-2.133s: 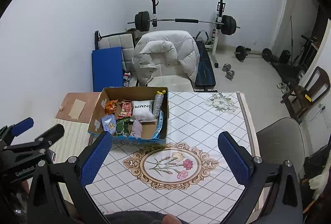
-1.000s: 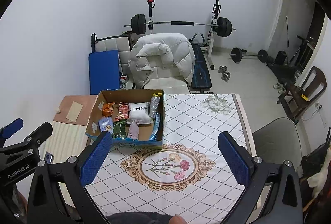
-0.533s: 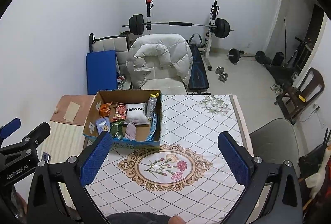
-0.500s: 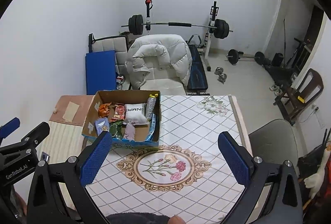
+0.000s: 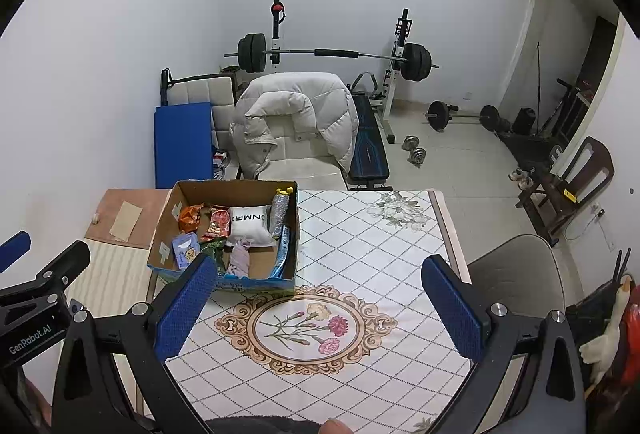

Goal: Organize soft objects

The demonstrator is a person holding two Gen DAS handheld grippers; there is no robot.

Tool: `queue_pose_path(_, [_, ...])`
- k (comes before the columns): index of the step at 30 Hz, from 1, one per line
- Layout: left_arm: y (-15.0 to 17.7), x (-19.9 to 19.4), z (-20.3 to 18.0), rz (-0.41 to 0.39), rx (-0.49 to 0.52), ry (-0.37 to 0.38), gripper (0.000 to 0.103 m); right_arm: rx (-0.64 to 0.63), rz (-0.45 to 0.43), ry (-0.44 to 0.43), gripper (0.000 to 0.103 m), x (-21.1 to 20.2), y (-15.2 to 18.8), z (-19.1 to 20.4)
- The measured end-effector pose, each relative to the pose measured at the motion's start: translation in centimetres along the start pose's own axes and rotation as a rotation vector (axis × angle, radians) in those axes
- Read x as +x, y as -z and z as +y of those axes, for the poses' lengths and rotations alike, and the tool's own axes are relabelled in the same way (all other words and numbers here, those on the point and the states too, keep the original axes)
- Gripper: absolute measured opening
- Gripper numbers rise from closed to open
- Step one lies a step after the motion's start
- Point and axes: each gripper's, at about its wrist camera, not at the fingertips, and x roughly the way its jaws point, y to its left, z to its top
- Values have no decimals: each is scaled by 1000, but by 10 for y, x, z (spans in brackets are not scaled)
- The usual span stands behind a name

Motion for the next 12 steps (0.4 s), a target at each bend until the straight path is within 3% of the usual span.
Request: queue_pose_path(12, [4,-5,-3,-4,-8,10,103,6,2,8,103,-3,0,-1])
